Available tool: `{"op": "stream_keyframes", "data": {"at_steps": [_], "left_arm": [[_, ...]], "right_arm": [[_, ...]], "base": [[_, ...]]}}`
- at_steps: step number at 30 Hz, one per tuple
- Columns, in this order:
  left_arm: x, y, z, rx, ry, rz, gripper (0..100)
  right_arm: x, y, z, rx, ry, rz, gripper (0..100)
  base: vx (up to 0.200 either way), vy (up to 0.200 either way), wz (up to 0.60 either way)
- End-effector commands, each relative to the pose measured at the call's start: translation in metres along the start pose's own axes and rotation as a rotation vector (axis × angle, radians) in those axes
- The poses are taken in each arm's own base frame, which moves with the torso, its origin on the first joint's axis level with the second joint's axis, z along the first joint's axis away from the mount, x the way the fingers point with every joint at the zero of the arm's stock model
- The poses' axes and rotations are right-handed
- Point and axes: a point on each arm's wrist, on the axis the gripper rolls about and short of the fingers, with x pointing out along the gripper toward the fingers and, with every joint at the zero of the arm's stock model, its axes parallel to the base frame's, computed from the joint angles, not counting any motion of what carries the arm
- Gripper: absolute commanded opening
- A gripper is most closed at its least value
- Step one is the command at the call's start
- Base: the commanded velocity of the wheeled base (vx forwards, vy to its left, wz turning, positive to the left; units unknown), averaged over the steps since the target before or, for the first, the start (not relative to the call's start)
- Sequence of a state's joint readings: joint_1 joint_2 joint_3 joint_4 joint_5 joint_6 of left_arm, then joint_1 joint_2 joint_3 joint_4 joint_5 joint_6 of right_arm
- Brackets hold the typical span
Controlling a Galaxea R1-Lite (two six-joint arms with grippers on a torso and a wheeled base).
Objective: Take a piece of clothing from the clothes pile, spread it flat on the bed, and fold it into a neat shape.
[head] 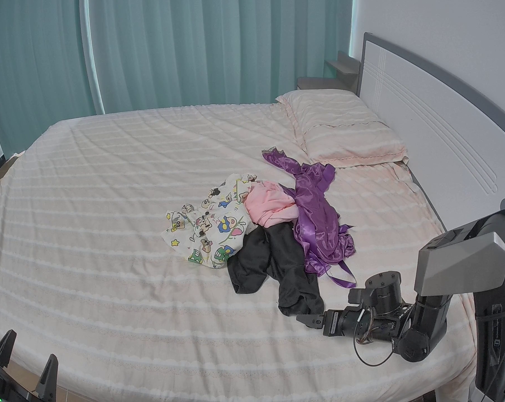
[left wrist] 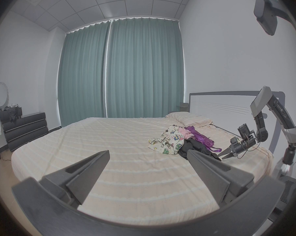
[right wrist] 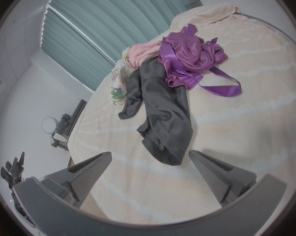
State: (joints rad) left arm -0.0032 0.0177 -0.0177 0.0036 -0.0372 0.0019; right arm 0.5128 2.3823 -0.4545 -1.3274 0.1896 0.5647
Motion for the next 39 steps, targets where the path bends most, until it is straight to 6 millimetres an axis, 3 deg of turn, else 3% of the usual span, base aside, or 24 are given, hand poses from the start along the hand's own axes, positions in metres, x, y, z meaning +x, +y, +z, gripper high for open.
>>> {"op": "stream_keyframes", "data": {"at_steps": [1,6,21,25,26,36,39], "left_arm": [[0.0,0.0,-0.005,0.0,-0.001,-0.001,100],[0.0,0.0,-0.005,0.001,-0.001,0.001,100],[0.0,0.0,-0.005,0.001,-0.001,0.001,100],[0.0,0.0,-0.005,0.003,-0.001,0.001,100],[0.0,0.0,-0.005,0.003,-0.001,0.001,100],[0.0,0.0,-0.005,0.001,-0.001,0.001,100],[0.0,0.0,-0.005,0.0,-0.001,0.001,100]], "right_arm": [[0.021,-0.003,0.015,0.007,0.014,-0.03,100],[0.036,-0.004,0.029,0.017,0.008,-0.041,100],[0.058,-0.002,0.039,0.025,0.017,-0.082,100],[0.082,0.002,0.031,-0.01,-0.018,-0.196,100],[0.083,0.004,0.031,-0.013,-0.028,-0.209,0],[0.079,0.006,0.034,0.0,-0.029,-0.194,0],[0.068,0.01,0.036,0.03,-0.016,-0.158,0]], "base": [[0.0,0.0,0.0],[0.0,0.0,0.0],[0.0,0.0,0.0],[0.0,0.0,0.0],[0.0,0.0,0.0],[0.0,0.0,0.0],[0.0,0.0,0.0]]}}
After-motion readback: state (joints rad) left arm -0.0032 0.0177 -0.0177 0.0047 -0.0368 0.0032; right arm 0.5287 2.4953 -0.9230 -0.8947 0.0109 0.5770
